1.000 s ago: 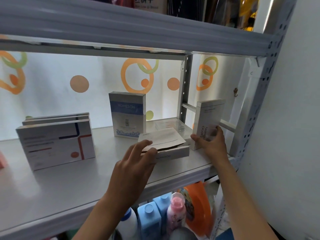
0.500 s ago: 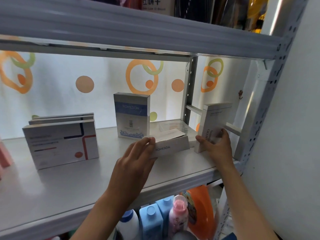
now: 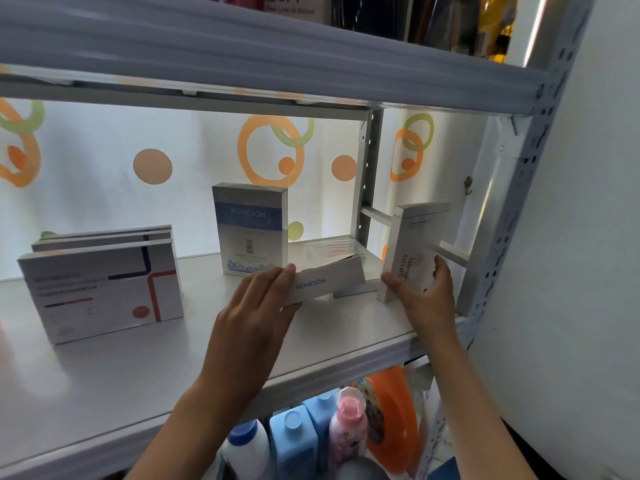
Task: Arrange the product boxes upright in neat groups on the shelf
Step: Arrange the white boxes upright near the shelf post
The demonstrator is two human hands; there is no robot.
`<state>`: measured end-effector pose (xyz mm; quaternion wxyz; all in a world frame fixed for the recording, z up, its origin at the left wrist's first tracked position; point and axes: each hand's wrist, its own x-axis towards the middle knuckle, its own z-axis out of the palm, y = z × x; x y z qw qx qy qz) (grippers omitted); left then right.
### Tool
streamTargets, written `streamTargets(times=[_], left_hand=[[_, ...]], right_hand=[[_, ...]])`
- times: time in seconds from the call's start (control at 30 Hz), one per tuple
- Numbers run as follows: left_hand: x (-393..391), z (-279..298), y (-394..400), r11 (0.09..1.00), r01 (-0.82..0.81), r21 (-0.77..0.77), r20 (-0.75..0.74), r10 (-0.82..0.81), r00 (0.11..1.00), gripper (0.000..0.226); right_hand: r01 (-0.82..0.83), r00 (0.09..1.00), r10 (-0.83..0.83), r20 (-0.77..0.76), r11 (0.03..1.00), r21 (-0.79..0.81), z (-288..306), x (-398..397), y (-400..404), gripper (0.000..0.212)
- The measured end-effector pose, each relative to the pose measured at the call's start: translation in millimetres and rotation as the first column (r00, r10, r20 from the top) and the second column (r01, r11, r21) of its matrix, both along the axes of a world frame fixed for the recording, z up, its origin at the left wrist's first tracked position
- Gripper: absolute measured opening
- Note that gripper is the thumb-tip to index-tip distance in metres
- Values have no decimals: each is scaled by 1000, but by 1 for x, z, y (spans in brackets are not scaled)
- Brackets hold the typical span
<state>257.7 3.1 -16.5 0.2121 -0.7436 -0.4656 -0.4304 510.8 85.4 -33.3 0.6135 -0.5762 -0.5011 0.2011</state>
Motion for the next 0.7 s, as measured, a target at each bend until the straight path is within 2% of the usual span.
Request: streamTargets(times=[0.13,0.2,0.27,0.37,0.43,0.57,0.7], left_hand=[[-4,7,-4,999,52,-16,115,-50,992,51],[-8,16,-6,993,112,-39,215,-101,971,50],[-11,27,-8,988,153,-35,271,-138,953,42],[-15,45,-12,976,215,-41,361,-186,914,37],[-18,55,-12,967,249,-61,434,-199,879,31],[-20,70,-8,958,268,-102,601,-156,784,23],[-25,59,-1,939,310,-151,700,-120,704,35]], right_hand=[[-5,998,-3,62,992,125,7,-16,-23,68],[-155,980,133,151,978,141,16,-28,-36,66],[-348,918,323,232,934,79,25,-42,-42,71],[-498,822,487,294,866,-44,33,-59,-42,68],[-558,796,552,246,828,-55,34,-64,-40,63],[-635,772,635,-26,772,29,30,-69,-38,40],[-653,734,655,-180,753,82,22,-71,-41,33]])
